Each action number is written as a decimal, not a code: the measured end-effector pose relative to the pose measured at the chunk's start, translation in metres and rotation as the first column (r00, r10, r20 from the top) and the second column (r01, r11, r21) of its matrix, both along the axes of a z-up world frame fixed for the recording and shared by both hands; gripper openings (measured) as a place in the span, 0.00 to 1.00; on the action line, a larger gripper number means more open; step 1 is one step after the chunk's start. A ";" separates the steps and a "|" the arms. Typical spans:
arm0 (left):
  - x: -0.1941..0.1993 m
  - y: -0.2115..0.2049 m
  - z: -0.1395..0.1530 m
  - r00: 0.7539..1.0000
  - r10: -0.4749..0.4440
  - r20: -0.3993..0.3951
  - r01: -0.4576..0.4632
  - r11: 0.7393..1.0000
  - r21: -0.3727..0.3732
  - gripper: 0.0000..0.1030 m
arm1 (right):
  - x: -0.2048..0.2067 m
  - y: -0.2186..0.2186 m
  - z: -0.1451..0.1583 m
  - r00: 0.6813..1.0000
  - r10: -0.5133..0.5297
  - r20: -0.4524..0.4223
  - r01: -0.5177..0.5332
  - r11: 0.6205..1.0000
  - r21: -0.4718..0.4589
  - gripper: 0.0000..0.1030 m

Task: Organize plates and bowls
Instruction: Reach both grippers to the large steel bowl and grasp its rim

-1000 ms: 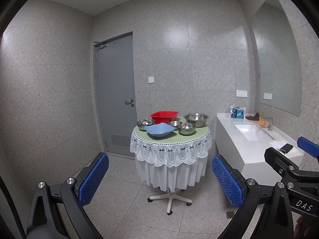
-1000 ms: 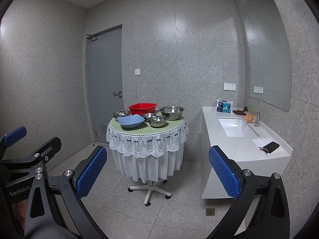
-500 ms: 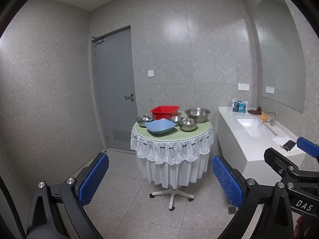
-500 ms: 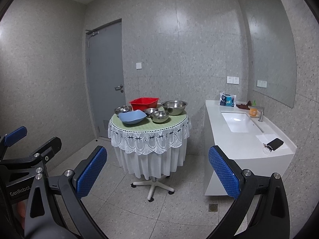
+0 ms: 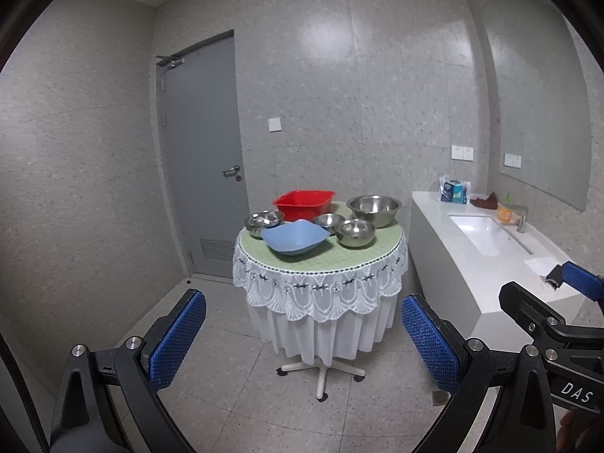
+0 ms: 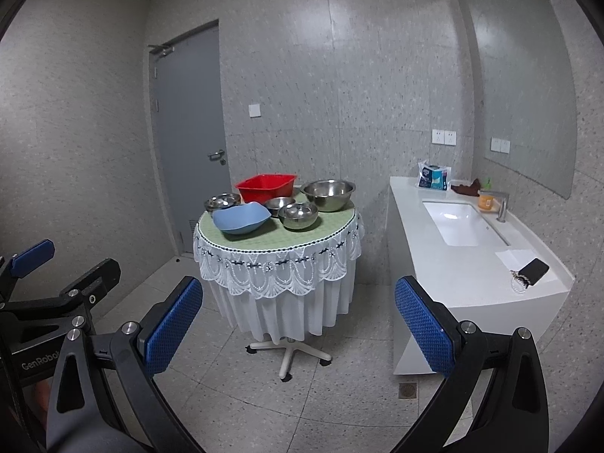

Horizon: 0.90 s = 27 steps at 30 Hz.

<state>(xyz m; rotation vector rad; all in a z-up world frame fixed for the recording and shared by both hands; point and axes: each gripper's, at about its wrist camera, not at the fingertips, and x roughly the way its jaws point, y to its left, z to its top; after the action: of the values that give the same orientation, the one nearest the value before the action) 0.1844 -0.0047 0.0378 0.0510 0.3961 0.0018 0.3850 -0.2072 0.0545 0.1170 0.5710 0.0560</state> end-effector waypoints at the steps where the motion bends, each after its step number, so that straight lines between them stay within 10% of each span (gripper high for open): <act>1: 0.014 0.004 -0.001 1.000 -0.007 -0.004 0.007 1.000 -0.002 0.99 | 0.011 0.001 -0.003 1.000 -0.006 -0.003 0.006 1.000 -0.004 1.00; 17: 0.287 0.082 0.016 0.994 -0.104 -0.027 0.103 0.994 -0.036 0.99 | 0.201 0.034 -0.028 0.996 -0.081 -0.047 0.082 0.997 0.009 1.00; 27: 0.466 0.041 0.014 0.980 -0.150 -0.131 0.142 0.987 -0.073 0.99 | 0.325 0.010 -0.062 0.989 -0.103 -0.106 0.103 0.995 -0.004 1.00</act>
<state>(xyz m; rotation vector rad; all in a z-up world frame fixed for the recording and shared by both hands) 0.6503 0.0359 0.0515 0.0176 0.5276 -0.1599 0.7104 -0.1971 -0.0075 0.1513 0.6705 -0.0506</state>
